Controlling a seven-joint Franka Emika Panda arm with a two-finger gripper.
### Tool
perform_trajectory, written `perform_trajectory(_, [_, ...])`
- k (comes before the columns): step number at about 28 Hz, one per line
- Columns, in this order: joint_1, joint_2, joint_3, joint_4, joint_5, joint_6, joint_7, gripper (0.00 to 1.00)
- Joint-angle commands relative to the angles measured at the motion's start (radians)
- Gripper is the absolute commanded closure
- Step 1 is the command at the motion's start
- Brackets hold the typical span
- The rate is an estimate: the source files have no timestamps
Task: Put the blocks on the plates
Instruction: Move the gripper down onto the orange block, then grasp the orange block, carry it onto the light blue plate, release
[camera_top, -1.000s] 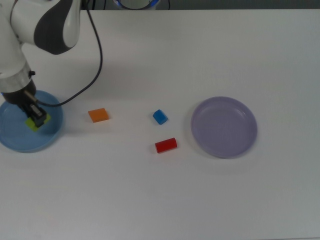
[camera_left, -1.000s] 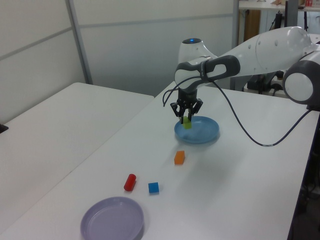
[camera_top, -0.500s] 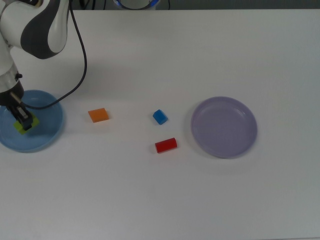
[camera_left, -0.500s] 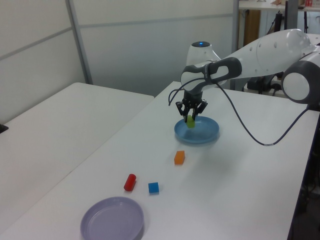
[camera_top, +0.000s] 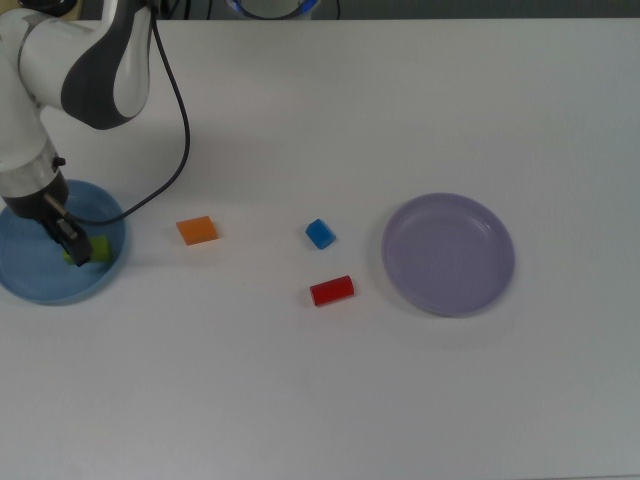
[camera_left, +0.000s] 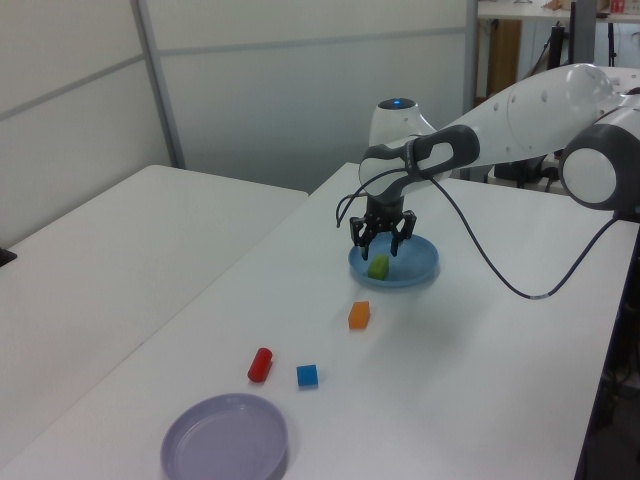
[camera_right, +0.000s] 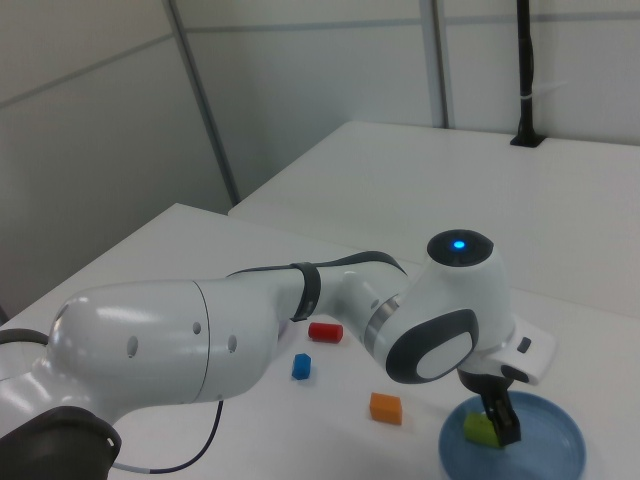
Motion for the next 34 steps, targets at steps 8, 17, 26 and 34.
perform_trajectory(8, [0.065, -0.061, 0.002, -0.015, -0.002, -0.049, -0.141, 0.0])
perform_trajectory(17, [0.168, -0.101, 0.003, -0.019, -0.019, -0.255, -0.393, 0.0])
perform_trajectory(26, [0.228, -0.093, 0.003, -0.041, -0.074, -0.333, -0.538, 0.0])
perform_trajectory(34, [0.268, -0.049, 0.005, -0.048, -0.179, -0.321, -0.537, 0.0])
